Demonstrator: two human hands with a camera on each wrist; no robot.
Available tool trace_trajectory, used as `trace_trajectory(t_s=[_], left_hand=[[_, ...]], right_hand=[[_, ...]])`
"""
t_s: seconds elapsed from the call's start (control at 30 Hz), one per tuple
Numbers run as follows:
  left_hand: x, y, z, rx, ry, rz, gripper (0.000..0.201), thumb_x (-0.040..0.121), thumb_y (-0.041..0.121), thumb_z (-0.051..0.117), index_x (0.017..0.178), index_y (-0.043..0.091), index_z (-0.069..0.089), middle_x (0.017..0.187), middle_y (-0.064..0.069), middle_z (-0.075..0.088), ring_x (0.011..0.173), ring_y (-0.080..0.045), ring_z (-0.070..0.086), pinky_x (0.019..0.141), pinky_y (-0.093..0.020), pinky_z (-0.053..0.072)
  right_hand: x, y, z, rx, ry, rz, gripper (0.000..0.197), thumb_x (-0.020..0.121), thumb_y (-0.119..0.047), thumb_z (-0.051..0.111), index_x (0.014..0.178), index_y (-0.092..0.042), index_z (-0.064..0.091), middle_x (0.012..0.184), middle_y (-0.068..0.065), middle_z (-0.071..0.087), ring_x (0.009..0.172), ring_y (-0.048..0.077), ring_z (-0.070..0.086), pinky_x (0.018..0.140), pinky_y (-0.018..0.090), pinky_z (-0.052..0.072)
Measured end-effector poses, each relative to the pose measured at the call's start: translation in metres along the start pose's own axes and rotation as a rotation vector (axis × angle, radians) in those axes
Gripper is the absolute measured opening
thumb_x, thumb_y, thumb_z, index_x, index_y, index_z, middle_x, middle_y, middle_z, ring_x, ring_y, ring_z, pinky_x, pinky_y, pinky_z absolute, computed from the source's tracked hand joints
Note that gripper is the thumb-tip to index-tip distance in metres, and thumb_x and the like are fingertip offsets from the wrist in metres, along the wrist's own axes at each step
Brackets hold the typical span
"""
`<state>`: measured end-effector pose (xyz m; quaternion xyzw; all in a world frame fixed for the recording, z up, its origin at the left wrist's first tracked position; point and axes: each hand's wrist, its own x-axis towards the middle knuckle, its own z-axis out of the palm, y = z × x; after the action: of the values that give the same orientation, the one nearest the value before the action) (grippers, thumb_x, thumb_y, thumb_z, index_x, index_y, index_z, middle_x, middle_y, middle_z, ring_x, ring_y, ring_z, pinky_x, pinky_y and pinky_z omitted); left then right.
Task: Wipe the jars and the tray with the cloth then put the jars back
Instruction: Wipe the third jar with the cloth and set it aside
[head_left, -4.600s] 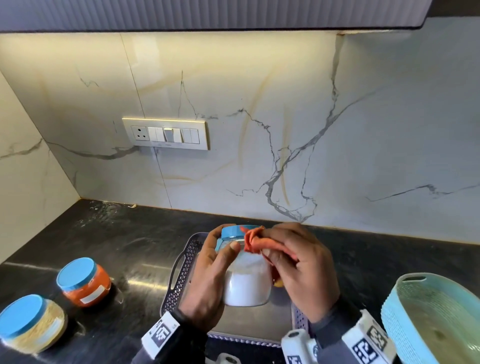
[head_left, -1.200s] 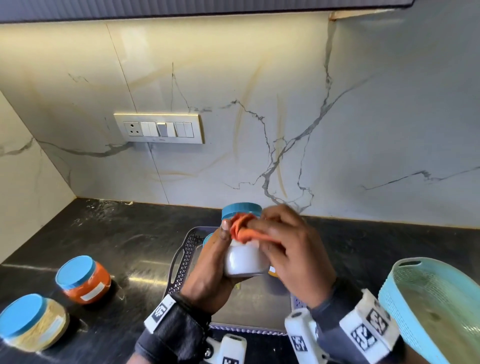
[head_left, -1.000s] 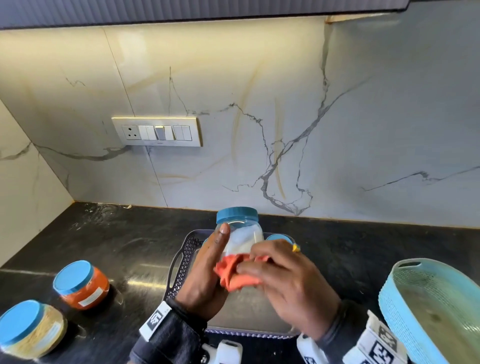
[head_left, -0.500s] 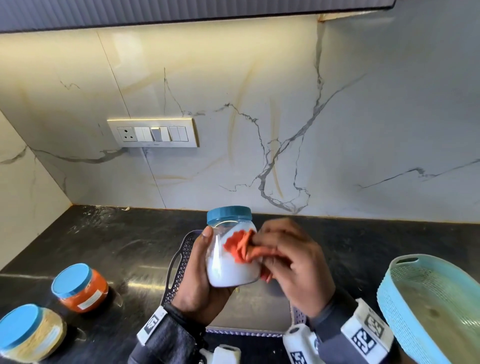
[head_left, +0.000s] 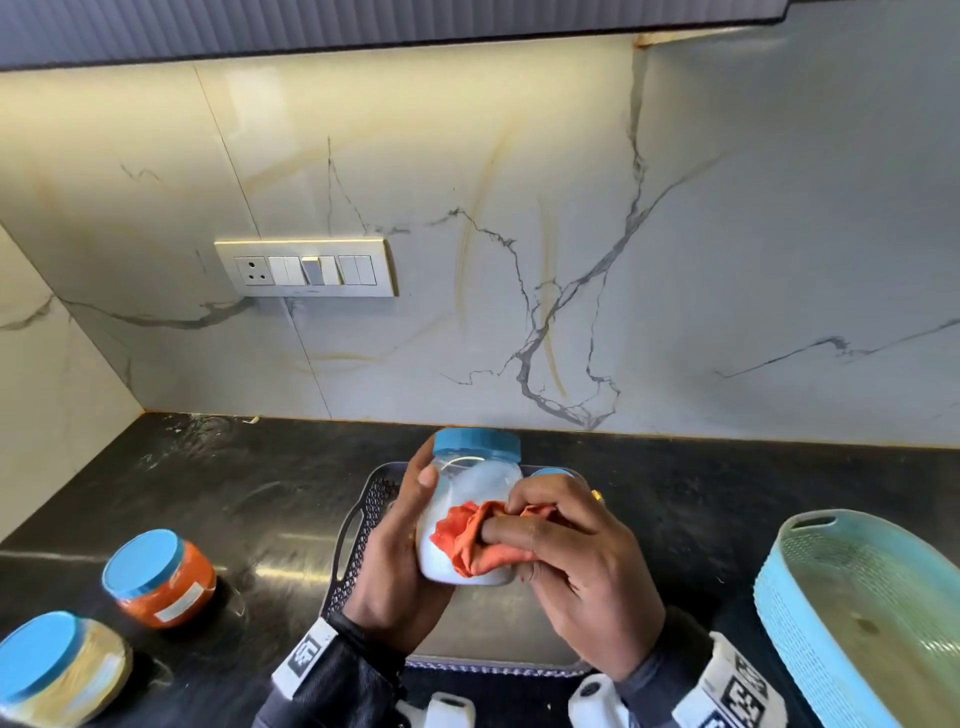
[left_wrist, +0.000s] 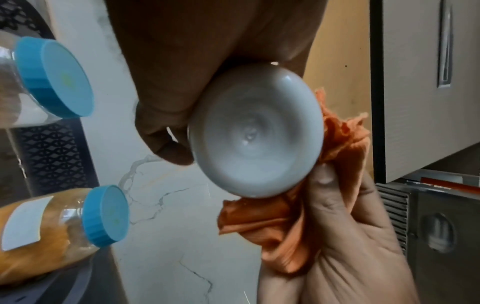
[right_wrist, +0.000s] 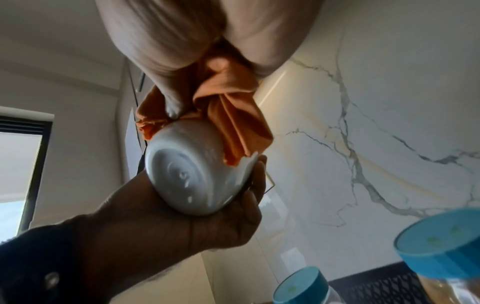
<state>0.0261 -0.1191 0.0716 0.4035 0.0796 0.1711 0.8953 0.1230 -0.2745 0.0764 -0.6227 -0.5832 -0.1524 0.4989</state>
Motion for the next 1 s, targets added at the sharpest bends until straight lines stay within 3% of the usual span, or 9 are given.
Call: trace_trajectory(t_s=[0.07,0.2,0.37,0.47,0.53,0.67,0.77,0.9,1.0], left_hand=[[-0.003,-0.001,0.001,0.041,0.002,-0.005,0.095,0.07,0.048,0.09,0.144,0.009,0.045,0.122,-0.03,0.06,0.094,-0.034,0.069,0.069,-0.043,0.062],[-0.005,-0.006,0.002,0.034,0.008,0.006,0.094,0.067,0.043,0.093,0.141,0.011,0.046,0.133,-0.027,0.059,0.107,-0.037,0.065,0.081,-0.051,0.059],[-0.002,0.0,0.004,0.003,0.05,0.027,0.103,0.063,0.048,0.094,0.143,0.008,0.044,0.12,-0.028,0.061,0.088,-0.037,0.067,0.056,-0.039,0.059],[-0.003,0.003,0.01,0.06,0.039,0.018,0.108,0.059,0.048,0.096,0.144,0.008,0.042,0.116,-0.026,0.062,0.082,-0.033,0.07,0.051,-0.035,0.058],[-0.006,0.001,0.01,0.102,0.0,-0.001,0.108,0.057,0.042,0.098,0.144,0.01,0.043,0.123,-0.025,0.063,0.095,-0.035,0.07,0.058,-0.041,0.061],[-0.011,-0.001,0.004,0.15,-0.109,-0.031,0.104,0.059,0.018,0.099,0.145,0.027,0.041,0.14,-0.024,0.055,0.117,-0.046,0.06,0.08,-0.068,0.055],[-0.009,-0.001,0.004,0.31,-0.023,0.029,0.106,0.056,0.012,0.095,0.144,0.028,0.039,0.135,-0.019,0.062,0.12,-0.038,0.064,0.089,-0.053,0.058],[-0.005,0.001,0.006,0.564,0.06,0.125,0.103,0.053,0.021,0.096,0.138,0.032,0.039,0.119,0.004,0.07,0.119,-0.025,0.066,0.091,-0.038,0.059],[-0.005,0.003,0.002,0.618,0.038,0.146,0.108,0.054,0.041,0.099,0.141,0.032,0.036,0.126,0.004,0.068,0.124,-0.027,0.064,0.102,-0.049,0.054]], right_hand=[[0.006,0.003,-0.001,-0.006,-0.001,0.011,0.026,0.089,-0.003,0.07,0.107,-0.022,0.076,0.108,0.0,0.061,0.102,0.01,0.061,0.09,0.025,0.05],[0.019,0.02,-0.006,0.11,0.1,0.221,0.028,0.085,-0.006,0.074,0.106,-0.024,0.076,0.104,-0.006,0.067,0.1,0.011,0.066,0.086,0.033,0.056],[0.002,0.014,0.003,0.313,0.137,0.455,0.021,0.089,-0.023,0.069,0.107,-0.032,0.076,0.104,-0.01,0.073,0.097,0.018,0.07,0.085,0.053,0.056],[0.001,0.014,0.006,0.319,0.183,0.51,0.026,0.088,-0.021,0.067,0.108,-0.036,0.075,0.103,-0.011,0.076,0.099,0.018,0.07,0.089,0.051,0.055],[0.004,0.017,0.005,0.318,0.214,0.532,0.03,0.086,-0.013,0.066,0.103,-0.034,0.078,0.101,-0.009,0.076,0.098,0.015,0.072,0.089,0.043,0.057],[0.006,0.021,-0.003,0.271,0.166,0.54,0.029,0.085,-0.014,0.067,0.104,-0.034,0.076,0.101,-0.009,0.076,0.097,0.011,0.072,0.088,0.035,0.057],[0.01,0.019,-0.007,0.206,0.121,0.506,0.024,0.09,-0.022,0.066,0.11,-0.03,0.076,0.102,-0.012,0.073,0.099,0.01,0.07,0.086,0.029,0.056],[0.018,0.01,-0.004,-0.005,0.025,0.328,0.031,0.093,-0.029,0.059,0.121,-0.027,0.074,0.105,-0.009,0.063,0.096,0.009,0.064,0.082,0.025,0.054],[0.024,0.005,0.002,-0.134,-0.03,0.214,0.032,0.089,-0.023,0.063,0.119,-0.028,0.073,0.106,-0.01,0.06,0.096,0.008,0.061,0.083,0.03,0.054]])
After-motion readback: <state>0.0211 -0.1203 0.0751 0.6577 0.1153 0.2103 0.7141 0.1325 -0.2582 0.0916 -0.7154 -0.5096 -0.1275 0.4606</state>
